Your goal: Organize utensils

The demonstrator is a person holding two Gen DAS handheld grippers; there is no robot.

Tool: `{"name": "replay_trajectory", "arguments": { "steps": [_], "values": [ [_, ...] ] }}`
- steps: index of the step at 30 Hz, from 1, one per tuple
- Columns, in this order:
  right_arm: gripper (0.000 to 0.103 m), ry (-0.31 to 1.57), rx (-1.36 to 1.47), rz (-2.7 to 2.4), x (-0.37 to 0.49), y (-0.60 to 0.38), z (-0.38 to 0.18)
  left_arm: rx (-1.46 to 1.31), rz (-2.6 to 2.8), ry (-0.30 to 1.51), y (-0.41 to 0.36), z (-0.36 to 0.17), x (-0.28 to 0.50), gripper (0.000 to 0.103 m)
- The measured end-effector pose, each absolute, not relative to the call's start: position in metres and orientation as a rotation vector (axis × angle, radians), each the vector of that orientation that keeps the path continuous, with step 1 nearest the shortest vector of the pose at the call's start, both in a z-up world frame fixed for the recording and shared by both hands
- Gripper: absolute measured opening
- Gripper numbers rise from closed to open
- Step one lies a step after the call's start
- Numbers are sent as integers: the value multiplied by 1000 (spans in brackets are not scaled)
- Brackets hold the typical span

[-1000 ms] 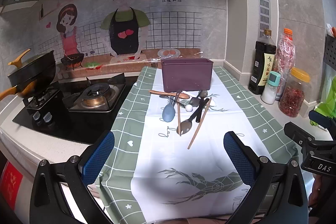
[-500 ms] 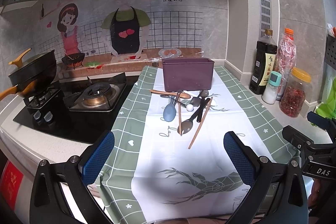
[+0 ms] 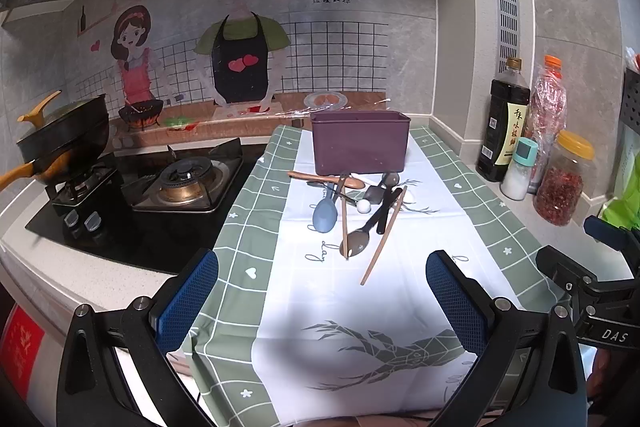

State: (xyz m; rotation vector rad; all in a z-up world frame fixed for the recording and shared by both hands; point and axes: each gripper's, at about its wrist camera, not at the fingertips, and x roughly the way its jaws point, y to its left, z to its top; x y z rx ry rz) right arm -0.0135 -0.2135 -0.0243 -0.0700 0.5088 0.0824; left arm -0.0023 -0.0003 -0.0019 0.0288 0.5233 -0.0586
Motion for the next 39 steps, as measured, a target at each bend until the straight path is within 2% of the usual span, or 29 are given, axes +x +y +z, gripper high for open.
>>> {"name": "replay_trajectory", "arguments": {
  "steps": [18,23,29,39],
  "values": [
    [103,501,-56,76,-2,-216,-20,14,-61,540,2,-3,6,103],
    [103,499,-57,49,20,-220,-12,-32,-74,561,7,6,41,103],
    [103,485,-93,14,52,-221,-4,85,-57,550,-1,13,84,103],
    [103,599,-189,-3,121,-210,-16,71,-164,695,7,-20,171,101]
  ]
}}
